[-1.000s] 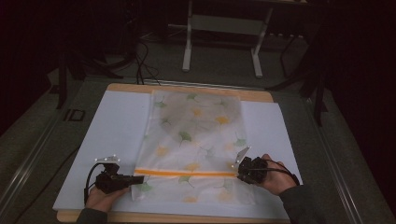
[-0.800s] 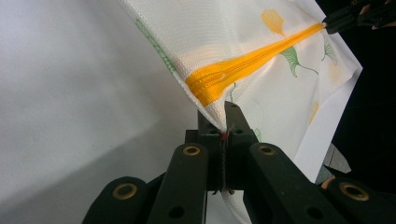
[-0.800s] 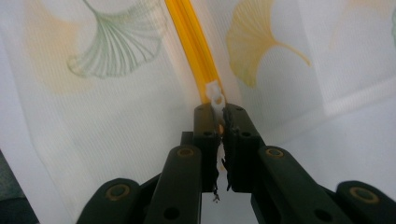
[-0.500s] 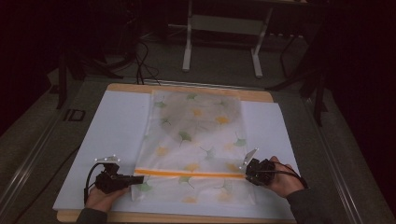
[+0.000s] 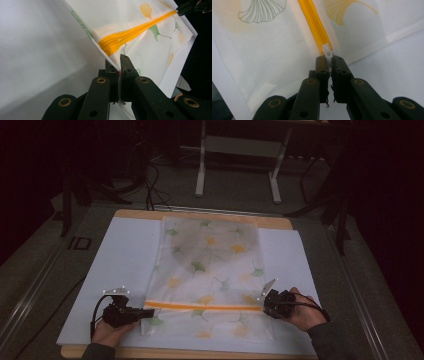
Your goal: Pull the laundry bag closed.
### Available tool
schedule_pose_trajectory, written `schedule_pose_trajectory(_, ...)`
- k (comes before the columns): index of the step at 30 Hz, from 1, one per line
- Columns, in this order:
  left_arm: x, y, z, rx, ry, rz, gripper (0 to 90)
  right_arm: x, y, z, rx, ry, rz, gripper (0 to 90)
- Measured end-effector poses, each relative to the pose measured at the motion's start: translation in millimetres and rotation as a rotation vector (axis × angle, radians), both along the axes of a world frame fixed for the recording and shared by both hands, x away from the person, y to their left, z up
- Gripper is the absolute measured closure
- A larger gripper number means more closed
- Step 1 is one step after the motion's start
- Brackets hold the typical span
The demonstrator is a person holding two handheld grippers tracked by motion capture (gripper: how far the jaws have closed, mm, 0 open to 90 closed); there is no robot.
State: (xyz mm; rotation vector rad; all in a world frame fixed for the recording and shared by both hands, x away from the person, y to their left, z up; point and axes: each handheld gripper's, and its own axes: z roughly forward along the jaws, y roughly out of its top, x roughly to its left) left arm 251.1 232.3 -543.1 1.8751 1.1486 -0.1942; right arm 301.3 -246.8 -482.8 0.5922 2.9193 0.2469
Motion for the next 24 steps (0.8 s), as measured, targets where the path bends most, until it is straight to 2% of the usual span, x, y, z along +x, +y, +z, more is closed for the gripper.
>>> schedule_pose_trajectory(3,-1.0,2.3,0.8,0.004,-0.010,0.010,82.5,-0.1,0.8,-2.1,0.000,0.005,0.002,84.1)
schedule_pose_trajectory(6,-1.6,4.5,1.5,0.009,-0.022,0.025,74.3,0.0,0.8,-2.5,0.004,0.000,-0.004,83.0)
schedule_pose_trajectory(12,-2.9,3.3,5.0,0.058,-0.063,0.049,63.5,0.3,-0.4,-2.1,0.052,0.000,-0.031,70.8)
schedule_pose_trajectory(15,-3.8,5.1,7.0,0.068,-0.080,0.060,61.9,0.6,-1.9,-0.7,0.094,-0.004,-0.044,66.8)
schedule_pose_trajectory(24,-8.7,15.1,16.0,0.084,-0.147,0.126,59.5,1.8,-11.3,7.8,0.173,-0.048,-0.096,59.7)
